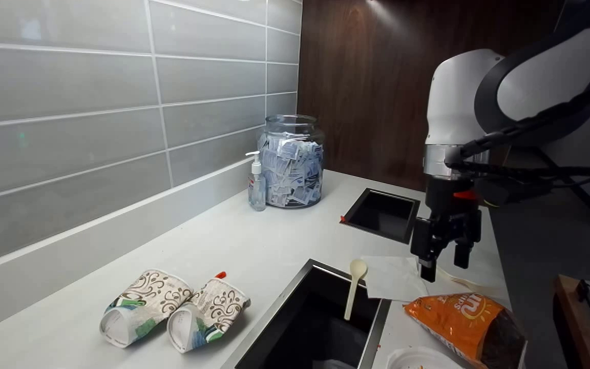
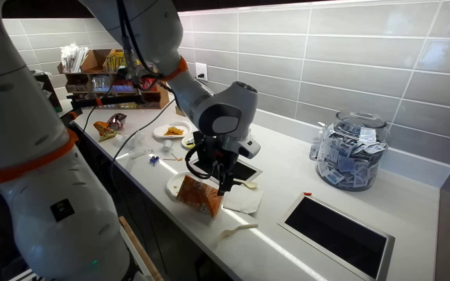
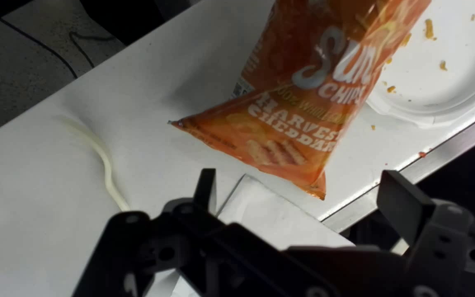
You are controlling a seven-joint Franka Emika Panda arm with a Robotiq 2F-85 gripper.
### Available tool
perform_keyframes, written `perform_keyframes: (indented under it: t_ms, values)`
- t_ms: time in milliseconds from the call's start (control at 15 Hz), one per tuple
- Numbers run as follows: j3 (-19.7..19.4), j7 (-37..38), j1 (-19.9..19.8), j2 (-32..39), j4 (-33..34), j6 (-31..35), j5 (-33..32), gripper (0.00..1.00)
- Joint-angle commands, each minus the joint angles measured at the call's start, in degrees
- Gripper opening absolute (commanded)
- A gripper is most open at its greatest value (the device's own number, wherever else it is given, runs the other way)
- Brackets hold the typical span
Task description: Put some snacks on the white plate from the pack
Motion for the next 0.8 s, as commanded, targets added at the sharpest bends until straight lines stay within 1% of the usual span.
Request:
perform_keyframes:
  t_ms: [0,200,533,600,667,733]
  values:
    - [0.3,1.9,0.0,0.7,1.0,-4.1,2.5,1.00]
    - [0.2,2.1,0.0,1.0,1.9,-8.8,3.8,1.00]
    - [0.4,0.8,0.4,2.7,3.5,-13.0,7.3,1.00]
    - [0.5,0.4,0.4,3.3,3.8,-13.4,8.1,0.97]
    - [0.6,0.1,0.5,3.8,4.1,-13.6,8.7,0.82]
    - [0.6,-0.2,0.5,4.5,4.4,-13.9,9.1,0.72]
